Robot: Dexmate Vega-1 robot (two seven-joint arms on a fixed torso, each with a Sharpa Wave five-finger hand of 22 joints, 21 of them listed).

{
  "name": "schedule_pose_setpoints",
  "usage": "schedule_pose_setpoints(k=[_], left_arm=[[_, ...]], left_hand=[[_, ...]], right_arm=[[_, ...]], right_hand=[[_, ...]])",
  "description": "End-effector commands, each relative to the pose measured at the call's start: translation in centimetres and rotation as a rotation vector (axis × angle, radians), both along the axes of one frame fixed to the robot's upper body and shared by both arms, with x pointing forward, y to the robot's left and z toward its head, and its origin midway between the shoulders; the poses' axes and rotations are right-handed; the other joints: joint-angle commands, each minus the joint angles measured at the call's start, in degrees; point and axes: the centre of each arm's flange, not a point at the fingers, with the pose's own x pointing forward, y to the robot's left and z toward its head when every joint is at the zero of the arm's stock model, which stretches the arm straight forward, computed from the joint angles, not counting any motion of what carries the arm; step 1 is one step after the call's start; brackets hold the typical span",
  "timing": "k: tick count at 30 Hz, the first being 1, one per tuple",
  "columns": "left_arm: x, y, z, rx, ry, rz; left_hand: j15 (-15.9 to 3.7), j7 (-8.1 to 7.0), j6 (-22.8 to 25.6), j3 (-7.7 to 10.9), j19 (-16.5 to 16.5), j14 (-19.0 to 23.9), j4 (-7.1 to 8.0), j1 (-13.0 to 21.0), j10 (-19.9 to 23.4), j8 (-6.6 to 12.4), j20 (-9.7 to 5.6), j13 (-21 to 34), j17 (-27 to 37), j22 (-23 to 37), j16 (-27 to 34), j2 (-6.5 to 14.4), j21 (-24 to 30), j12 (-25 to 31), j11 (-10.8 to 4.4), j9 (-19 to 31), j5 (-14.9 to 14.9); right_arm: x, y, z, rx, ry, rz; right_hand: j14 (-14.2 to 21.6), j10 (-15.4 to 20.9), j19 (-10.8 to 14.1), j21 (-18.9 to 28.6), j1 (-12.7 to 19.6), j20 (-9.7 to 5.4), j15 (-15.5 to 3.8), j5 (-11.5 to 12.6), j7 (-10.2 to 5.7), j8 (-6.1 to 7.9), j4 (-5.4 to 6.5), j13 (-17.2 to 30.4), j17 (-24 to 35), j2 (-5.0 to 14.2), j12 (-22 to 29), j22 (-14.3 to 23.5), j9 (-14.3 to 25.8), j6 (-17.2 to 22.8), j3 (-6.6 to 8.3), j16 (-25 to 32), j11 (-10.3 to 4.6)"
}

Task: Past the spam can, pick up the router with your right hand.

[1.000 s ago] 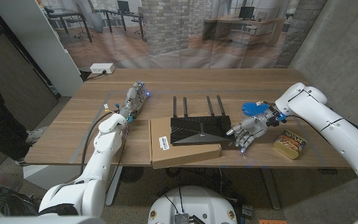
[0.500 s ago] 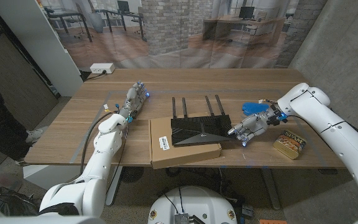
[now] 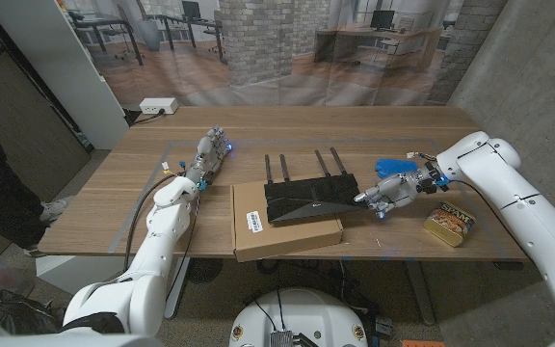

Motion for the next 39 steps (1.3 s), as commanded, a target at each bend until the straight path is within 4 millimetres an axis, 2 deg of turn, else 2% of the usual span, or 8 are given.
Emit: schedule_pose_setpoints(k=[1,7,15,39], left_arm=[[0.2,-0.2,0.1,0.003,-0.001,0.0],[0.3,-0.4,0.2,0.006,-0.001,-0.001],[0.2,-0.4,0.5,0.007,-0.005,-0.001],[-0.9,-0.6,1.1,0.023,-0.023,0.001]], left_hand=[[0.54,0.37,-2.78,-0.35,-1.12,-8.05,0.03,0.35,-4.04,0.16,0.31,0.14,0.15,0.31,0.15,1.27,-0.16,0.09,0.26,0.16,0.4],[0.52,0.33,-2.78,-0.37,-1.18,-8.05,0.02,0.37,-4.04,0.17,0.3,0.15,0.16,0.32,0.15,1.28,-0.23,0.1,0.37,0.16,0.41],[0.52,0.34,-2.79,-0.39,-1.17,-8.08,0.03,0.39,-4.0,0.17,0.33,0.15,0.16,0.32,0.15,1.31,-0.29,0.13,0.36,0.16,0.42],[0.53,0.38,-2.79,-0.48,-1.16,-8.09,0.04,0.43,-4.09,0.19,0.35,0.16,0.16,0.35,0.16,1.33,-0.47,0.12,0.22,0.16,0.45]], right_arm=[[0.3,-0.9,-0.2,0.101,-0.027,-0.02],[0.5,-1.3,-0.5,0.144,-0.031,-0.04],[0.3,-1.8,-0.6,0.185,-0.052,-0.055],[-1.7,-2.3,2.1,0.166,-0.234,-0.114]], right_hand=[[0.7,2.21,0.24,1.0,4.73,-0.1,0.11,-0.46,3.52,2.02,0.01,0.62,1.08,4.05,0.53,0.46,3.23,5.28,0.76,0.44,-1.54],[1.19,2.67,-0.06,2.18,6.35,-0.46,0.13,-1.34,4.13,2.06,0.26,0.99,2.31,4.24,0.56,0.87,3.74,5.25,1.67,0.75,-1.17],[1.2,2.69,-0.39,2.84,7.1,-0.53,0.16,-1.86,4.31,2.12,0.57,1.26,2.83,4.24,0.47,0.99,4.33,5.03,2.1,0.85,-1.33],[1.14,2.81,-0.84,4.14,7.85,-0.63,0.18,-3.33,4.29,1.98,1.98,1.52,3.33,4.14,0.0,0.25,4.89,5.11,2.84,1.06,-1.47]])
